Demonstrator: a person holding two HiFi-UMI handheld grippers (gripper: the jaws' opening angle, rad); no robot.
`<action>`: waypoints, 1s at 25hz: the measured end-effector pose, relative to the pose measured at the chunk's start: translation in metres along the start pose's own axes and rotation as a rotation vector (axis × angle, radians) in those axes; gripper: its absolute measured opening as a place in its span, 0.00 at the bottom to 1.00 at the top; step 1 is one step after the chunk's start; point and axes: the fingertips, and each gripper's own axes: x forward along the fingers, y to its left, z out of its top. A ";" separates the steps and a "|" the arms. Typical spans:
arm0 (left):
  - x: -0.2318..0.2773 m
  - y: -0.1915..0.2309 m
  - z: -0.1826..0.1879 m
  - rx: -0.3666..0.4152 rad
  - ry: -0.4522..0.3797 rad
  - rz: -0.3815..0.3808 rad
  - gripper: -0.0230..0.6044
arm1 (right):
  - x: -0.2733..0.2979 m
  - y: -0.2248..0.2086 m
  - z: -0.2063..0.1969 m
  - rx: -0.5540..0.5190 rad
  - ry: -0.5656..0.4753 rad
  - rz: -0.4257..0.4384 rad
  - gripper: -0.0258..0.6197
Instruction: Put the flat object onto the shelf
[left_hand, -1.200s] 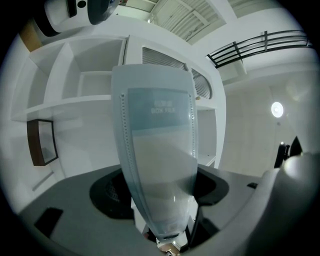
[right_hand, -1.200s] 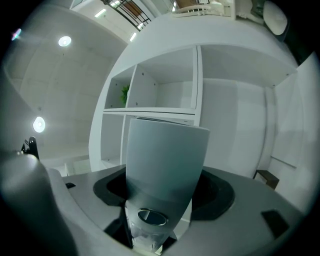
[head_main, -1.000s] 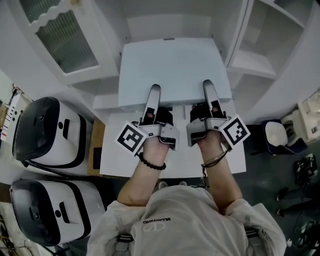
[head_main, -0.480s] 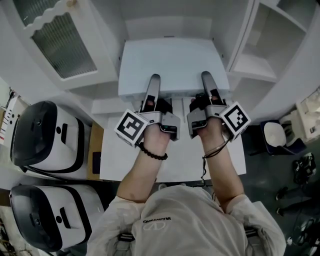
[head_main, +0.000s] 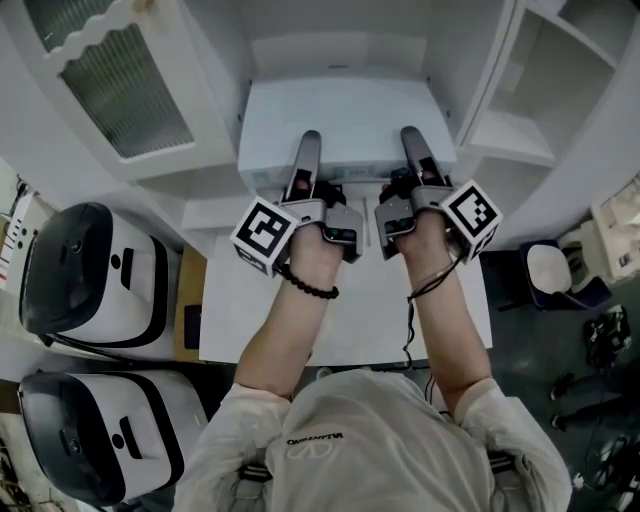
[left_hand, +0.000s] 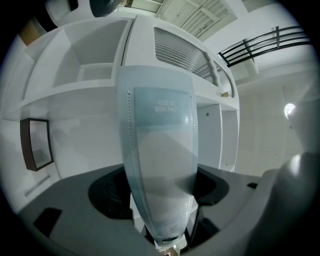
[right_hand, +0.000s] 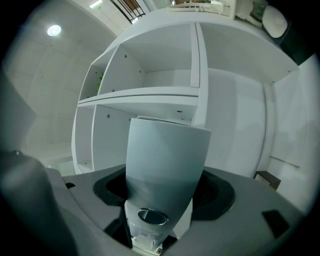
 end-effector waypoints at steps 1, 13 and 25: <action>0.003 0.001 0.001 -0.003 -0.002 0.003 0.55 | 0.004 -0.002 0.001 0.002 -0.001 -0.003 0.57; 0.018 0.006 0.006 -0.012 -0.016 0.024 0.55 | 0.019 -0.005 0.003 0.012 0.000 -0.039 0.57; 0.009 0.003 0.006 0.055 0.005 -0.022 0.69 | 0.004 0.009 -0.006 -0.078 0.030 0.047 0.62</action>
